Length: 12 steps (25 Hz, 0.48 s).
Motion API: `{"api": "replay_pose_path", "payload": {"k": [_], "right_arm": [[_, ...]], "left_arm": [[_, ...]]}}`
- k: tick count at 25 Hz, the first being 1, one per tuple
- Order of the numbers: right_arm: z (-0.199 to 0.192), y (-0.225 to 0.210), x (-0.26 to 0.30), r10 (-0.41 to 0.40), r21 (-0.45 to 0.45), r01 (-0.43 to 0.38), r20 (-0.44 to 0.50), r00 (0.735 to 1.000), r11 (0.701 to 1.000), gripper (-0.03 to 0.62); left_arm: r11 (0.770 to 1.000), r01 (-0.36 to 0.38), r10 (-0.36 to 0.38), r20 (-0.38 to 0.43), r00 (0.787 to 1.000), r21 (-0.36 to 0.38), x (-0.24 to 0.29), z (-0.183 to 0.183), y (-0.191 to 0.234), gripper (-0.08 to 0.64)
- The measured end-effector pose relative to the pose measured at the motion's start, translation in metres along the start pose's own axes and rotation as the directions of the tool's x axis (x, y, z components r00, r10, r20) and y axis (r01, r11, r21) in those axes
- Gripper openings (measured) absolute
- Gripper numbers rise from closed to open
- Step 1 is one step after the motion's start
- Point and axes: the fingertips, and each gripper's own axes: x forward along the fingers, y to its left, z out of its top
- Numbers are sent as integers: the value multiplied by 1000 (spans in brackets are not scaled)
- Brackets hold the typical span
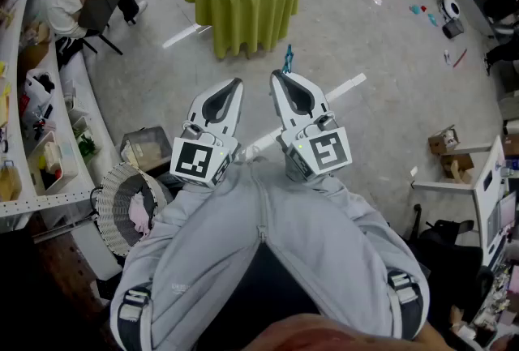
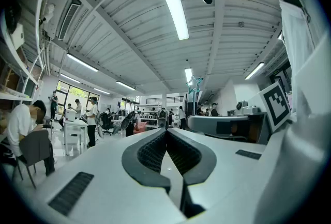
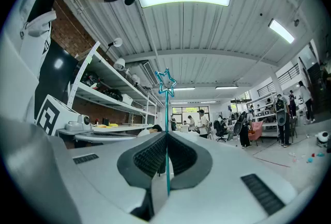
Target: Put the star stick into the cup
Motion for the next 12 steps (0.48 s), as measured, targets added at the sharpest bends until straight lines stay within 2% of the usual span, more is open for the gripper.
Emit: {"api": "replay_pose_path", "payload": {"k": [6,12], "right_arm": [[-1,-8,1,13,0,-13,-25,1000,1000,34],[4,-21,9,28,30,-28,10,1000,999,34]], "left_arm": [[1000,-4,4,6,1000,5,9,0,-3,17],[1000,-13,13,7,1000,6,24,-3,-2,17]]}}
